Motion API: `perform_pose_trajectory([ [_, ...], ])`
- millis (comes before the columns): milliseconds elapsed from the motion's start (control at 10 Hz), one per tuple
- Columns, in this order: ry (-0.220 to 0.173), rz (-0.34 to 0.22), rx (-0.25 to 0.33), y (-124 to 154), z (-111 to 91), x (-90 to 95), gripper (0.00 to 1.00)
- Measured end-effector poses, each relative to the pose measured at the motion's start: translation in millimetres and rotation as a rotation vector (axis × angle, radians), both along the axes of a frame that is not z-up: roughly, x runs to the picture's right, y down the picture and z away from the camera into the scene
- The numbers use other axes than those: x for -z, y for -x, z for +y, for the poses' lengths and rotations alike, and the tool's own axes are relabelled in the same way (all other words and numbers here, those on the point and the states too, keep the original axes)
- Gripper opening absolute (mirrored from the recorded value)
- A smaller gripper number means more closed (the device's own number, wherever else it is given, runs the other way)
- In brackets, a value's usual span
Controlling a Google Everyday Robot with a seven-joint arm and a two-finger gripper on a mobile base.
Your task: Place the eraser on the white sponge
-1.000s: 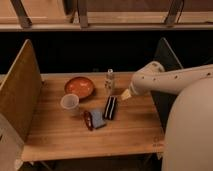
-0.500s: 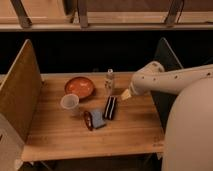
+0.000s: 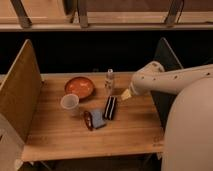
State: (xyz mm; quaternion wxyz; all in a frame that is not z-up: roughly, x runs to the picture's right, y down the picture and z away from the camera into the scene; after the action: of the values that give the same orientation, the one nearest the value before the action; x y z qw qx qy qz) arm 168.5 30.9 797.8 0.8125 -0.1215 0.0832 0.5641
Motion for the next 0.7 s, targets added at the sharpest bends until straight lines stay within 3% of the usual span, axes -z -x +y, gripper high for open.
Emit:
perform_pose_trajectory([
  [700,0.054,0.086,-0.218,4.7,27.7,-70.9,0.8],
])
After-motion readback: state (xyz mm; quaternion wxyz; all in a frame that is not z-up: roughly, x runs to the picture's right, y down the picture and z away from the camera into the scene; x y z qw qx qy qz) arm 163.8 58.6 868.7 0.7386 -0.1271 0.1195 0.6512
